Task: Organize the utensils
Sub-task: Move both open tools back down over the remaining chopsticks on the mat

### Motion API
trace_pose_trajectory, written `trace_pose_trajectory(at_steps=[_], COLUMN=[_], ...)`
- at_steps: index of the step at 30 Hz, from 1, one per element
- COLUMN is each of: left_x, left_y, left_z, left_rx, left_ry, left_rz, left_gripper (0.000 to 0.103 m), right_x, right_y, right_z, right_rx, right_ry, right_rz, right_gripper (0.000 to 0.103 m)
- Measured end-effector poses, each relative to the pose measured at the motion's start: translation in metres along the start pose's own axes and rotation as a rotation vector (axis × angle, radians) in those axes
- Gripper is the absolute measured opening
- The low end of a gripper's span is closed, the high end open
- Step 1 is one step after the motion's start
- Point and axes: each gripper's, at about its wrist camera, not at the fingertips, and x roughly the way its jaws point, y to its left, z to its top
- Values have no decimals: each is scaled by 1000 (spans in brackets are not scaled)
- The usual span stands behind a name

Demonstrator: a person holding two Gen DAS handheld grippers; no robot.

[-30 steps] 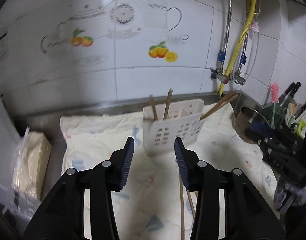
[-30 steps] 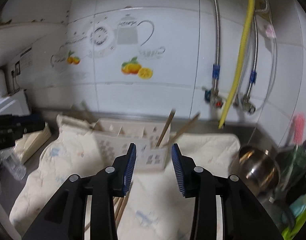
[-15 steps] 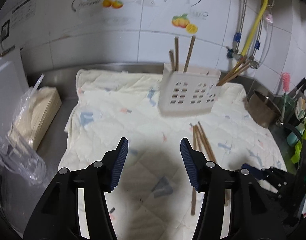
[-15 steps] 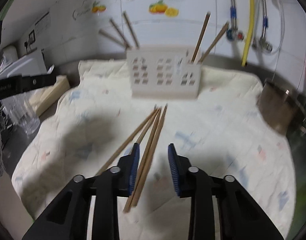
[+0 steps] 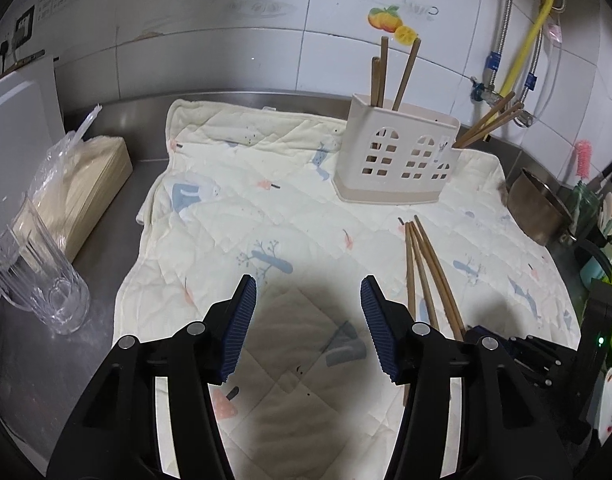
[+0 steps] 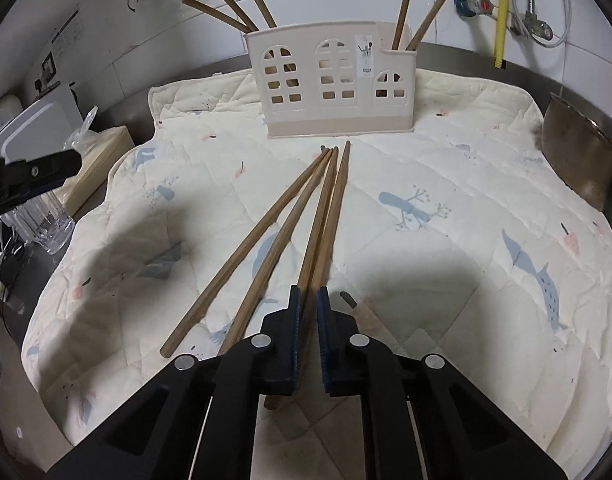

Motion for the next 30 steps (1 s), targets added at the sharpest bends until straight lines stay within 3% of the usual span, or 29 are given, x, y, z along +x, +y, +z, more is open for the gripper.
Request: trace_pose_trajectory(at_steps=[15,30], left_x=[10,23], left_y=[11,-19], left_z=[-10,-30], left_rx=[-34,26], left_ry=[33,85], left_rz=[7,-51], left_gripper=[55,55], right_x=[7,15], right_y=[-1,6], right_z=[2,-2], right_rx=[18,-16], right_ry=[23,20], right_rz=[-9,-60], right_gripper=[7,9])
